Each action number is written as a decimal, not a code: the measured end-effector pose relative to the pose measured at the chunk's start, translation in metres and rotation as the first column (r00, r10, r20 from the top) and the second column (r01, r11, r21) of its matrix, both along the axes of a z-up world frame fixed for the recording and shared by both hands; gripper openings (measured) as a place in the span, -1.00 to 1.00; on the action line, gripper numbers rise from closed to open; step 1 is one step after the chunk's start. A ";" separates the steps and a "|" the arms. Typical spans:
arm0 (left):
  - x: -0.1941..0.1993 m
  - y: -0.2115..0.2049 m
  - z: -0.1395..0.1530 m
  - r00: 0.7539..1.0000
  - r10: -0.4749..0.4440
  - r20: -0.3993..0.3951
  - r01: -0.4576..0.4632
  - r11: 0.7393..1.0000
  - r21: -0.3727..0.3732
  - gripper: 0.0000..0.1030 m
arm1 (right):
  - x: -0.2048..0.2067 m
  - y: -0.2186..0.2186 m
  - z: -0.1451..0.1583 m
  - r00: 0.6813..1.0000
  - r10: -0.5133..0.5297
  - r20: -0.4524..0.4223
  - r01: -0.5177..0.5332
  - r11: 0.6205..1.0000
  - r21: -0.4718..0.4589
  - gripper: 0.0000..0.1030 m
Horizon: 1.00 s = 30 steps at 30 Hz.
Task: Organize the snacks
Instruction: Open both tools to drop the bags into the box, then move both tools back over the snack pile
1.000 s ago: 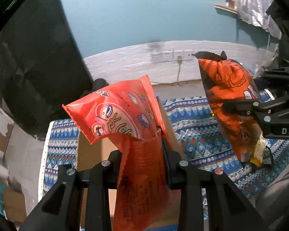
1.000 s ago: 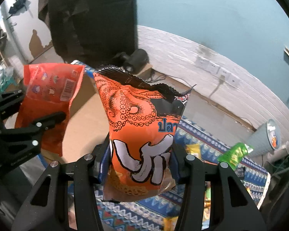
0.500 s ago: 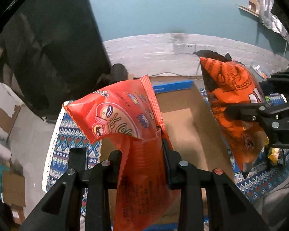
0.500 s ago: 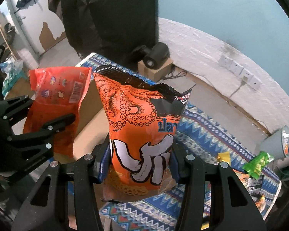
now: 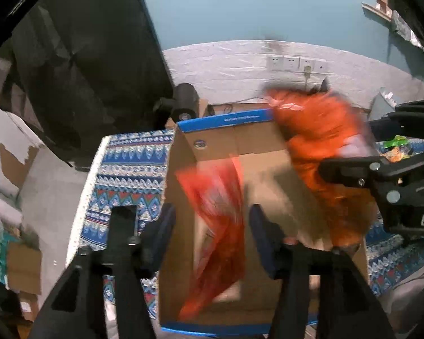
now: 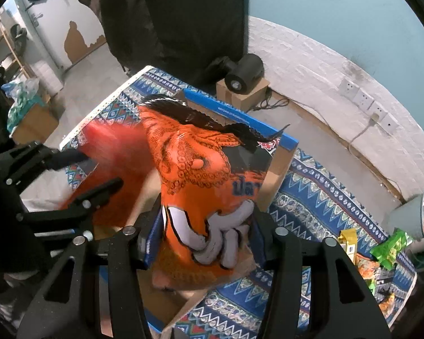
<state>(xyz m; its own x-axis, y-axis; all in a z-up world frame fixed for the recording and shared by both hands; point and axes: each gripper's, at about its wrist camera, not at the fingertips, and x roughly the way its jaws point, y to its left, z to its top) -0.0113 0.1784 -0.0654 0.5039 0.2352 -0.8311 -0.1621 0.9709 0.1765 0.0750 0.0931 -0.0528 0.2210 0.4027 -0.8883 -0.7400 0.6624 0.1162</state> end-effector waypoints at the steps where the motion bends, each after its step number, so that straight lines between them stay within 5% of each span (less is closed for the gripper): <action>1: 0.000 -0.002 0.001 1.000 -0.002 0.005 0.002 1.000 0.016 0.27 | 0.000 -0.001 0.000 1.000 -0.001 0.006 0.001 1.000 0.000 0.10; 5: -0.003 -0.003 0.004 1.000 -0.007 0.016 0.006 1.000 0.027 0.37 | 0.000 -0.004 0.002 1.000 -0.012 0.025 0.012 1.000 -0.014 0.11; 10: 0.000 -0.002 0.005 1.000 -0.006 0.016 0.006 1.000 0.014 0.38 | 0.000 -0.015 0.004 0.998 -0.033 0.047 0.034 0.999 -0.025 0.36; 30: 0.020 -0.079 0.013 0.988 -0.156 0.017 0.156 0.988 -0.002 0.50 | 0.005 -0.114 0.005 0.985 -0.157 0.066 0.161 0.985 -0.067 0.43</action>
